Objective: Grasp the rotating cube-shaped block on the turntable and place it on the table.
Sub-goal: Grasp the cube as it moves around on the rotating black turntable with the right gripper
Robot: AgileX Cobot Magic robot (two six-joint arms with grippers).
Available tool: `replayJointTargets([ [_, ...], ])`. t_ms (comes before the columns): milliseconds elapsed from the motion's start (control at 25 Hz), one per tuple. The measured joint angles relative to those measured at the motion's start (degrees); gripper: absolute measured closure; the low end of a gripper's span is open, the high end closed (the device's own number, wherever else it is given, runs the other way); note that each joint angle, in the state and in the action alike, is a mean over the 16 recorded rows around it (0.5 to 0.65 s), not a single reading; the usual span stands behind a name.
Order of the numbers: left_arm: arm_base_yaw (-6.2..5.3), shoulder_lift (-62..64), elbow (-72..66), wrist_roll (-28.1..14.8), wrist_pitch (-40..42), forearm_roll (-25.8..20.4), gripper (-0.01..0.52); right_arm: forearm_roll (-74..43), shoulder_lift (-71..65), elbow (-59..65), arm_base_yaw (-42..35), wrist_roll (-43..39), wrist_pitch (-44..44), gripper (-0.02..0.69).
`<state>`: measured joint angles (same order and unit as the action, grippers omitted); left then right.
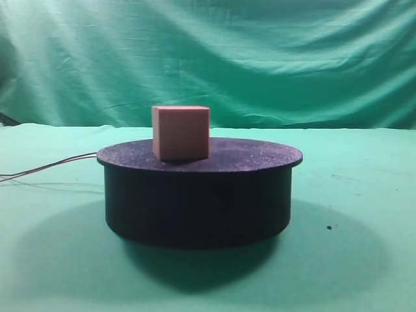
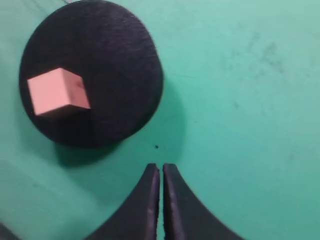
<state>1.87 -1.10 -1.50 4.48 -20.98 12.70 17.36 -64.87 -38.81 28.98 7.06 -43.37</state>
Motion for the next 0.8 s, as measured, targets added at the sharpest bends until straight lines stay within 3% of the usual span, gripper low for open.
replayJointTargets([
  [120, 0.00, 0.00, 0.00, 0.00, 0.00, 0.00, 0.514, -1.77, -4.59, -3.80, 5.31, -2.64, 0.61, 0.582],
  [280, 0.00, 0.00, 0.00, 0.00, 0.00, 0.00, 0.514, -3.66, -10.10, -8.54, 10.49, -5.64, 0.86, 0.432],
  [600, 0.00, 0.00, 0.00, 0.00, 0.00, 0.00, 0.514, -3.79, -19.46, -15.61, 13.10, -6.75, -0.31, 0.136],
  [720, 0.00, 0.00, 0.00, 0.00, 0.00, 0.00, 0.514, -3.41, -22.20, -17.12, 13.10, -5.98, -0.72, 0.081],
  [800, 0.00, 0.00, 0.00, 0.00, 0.00, 0.00, 0.514, -3.28, -23.81, -17.85, 13.10, -5.31, -0.88, 0.086],
])
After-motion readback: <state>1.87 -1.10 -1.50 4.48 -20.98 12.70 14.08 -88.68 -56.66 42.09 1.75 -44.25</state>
